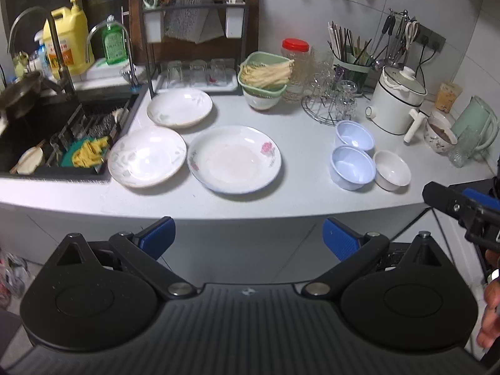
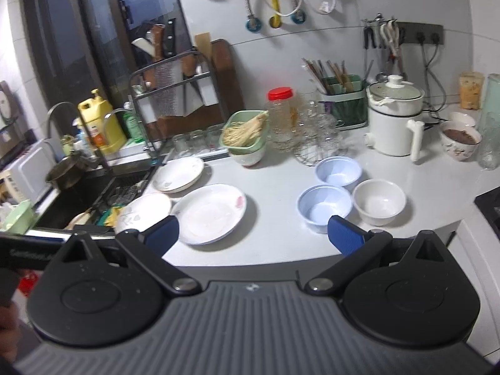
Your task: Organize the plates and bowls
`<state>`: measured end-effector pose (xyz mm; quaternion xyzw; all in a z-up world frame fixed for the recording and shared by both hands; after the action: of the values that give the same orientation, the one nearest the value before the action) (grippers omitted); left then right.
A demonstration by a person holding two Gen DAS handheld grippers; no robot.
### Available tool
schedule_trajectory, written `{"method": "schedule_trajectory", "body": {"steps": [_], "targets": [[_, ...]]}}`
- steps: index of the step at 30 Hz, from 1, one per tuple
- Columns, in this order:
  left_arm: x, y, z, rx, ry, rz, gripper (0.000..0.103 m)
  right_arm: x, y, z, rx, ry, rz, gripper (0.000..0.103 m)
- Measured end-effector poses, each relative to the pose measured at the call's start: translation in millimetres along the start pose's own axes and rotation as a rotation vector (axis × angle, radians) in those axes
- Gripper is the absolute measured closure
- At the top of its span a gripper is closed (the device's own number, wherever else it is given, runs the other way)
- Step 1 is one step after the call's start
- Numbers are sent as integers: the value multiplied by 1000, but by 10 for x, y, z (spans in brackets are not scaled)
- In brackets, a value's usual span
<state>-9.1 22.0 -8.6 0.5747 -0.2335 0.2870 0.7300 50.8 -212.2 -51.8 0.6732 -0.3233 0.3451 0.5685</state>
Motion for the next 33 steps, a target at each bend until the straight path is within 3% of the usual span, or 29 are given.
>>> {"method": "schedule_trajectory", "body": {"steps": [7, 25, 33], "targets": [[154, -229, -304, -30, 12, -14, 1, -14, -116, -96, -33, -19, 23, 0], [962, -795, -1345, -82, -13, -34, 1, 106, -619, -954, -50, -62, -4, 0], [1177, -1063, -1754, -130, -57, -73, 1, 138, -866, -1442, -67, -68, -37, 0]]}}
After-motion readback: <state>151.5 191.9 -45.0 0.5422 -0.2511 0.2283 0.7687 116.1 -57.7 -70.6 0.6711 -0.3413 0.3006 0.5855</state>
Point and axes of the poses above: each gripper's, at about its wrist camera, not at the fingertips, and y roughly against the way its jaws point, z to its right, x to its top, the point moved 3 cm from there along -y, roughly the way its jaws point, and after that the axes turned 13 degrees about -x, right-handed, at the moved point
